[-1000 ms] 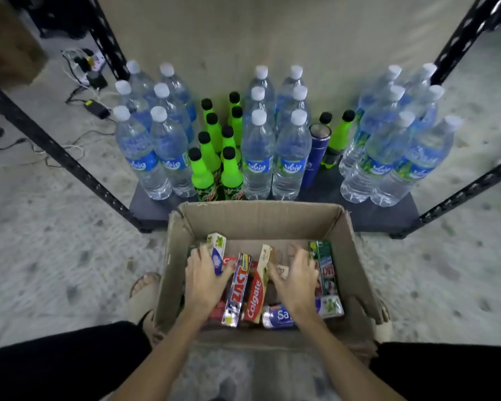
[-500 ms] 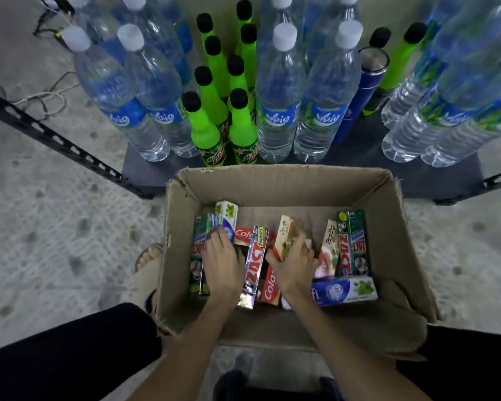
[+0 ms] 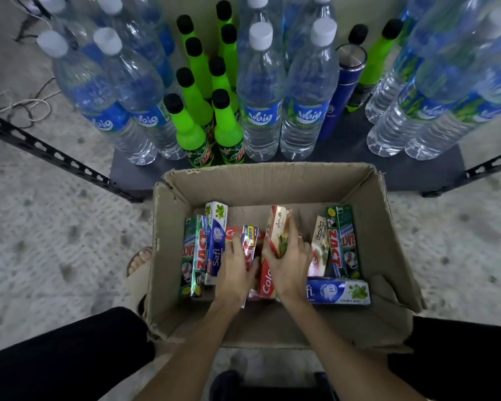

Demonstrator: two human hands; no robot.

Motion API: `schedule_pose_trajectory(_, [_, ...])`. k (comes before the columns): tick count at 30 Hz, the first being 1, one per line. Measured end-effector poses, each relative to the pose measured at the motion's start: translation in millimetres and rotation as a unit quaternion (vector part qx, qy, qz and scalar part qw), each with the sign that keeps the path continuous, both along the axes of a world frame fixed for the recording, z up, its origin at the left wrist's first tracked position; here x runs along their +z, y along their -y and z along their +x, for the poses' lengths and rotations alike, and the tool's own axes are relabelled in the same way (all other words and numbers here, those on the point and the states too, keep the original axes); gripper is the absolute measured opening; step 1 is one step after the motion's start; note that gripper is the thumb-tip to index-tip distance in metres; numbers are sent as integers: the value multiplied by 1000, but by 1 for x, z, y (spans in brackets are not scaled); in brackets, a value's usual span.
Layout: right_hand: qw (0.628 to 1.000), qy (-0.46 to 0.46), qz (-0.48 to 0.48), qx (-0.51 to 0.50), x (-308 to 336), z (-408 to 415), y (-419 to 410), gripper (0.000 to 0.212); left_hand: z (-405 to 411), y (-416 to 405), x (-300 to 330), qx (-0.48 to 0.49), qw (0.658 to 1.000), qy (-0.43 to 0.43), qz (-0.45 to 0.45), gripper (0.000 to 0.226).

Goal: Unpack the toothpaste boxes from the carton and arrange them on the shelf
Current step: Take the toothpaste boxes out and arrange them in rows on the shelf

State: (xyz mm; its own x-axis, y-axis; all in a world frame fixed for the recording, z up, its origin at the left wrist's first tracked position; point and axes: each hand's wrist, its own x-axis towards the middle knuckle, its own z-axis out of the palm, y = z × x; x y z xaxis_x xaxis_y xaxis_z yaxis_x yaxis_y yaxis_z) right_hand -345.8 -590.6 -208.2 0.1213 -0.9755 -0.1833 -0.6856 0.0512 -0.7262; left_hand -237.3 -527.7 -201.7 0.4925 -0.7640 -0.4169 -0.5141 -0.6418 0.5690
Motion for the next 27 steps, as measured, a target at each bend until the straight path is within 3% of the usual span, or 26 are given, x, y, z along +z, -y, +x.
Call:
schedule_pose_trajectory(5, [999,28,-20,-1,18,-7,11,90,5,3,16,28,999,-16,-22,66])
schedule_pose_trajectory(11, [994,35,-94,31,81,-22,37,86,28,20,80,15,983,57,-175,65])
schedule_pose_trajectory(18, [968,105,-219,68,206,-51,68,80,39,42,209,-16,941,63,-332,66])
schedule_pose_trajectory(27, [922,122,-330,158,388,-94,93,81,28,60,390,-112,888,137,-424,66])
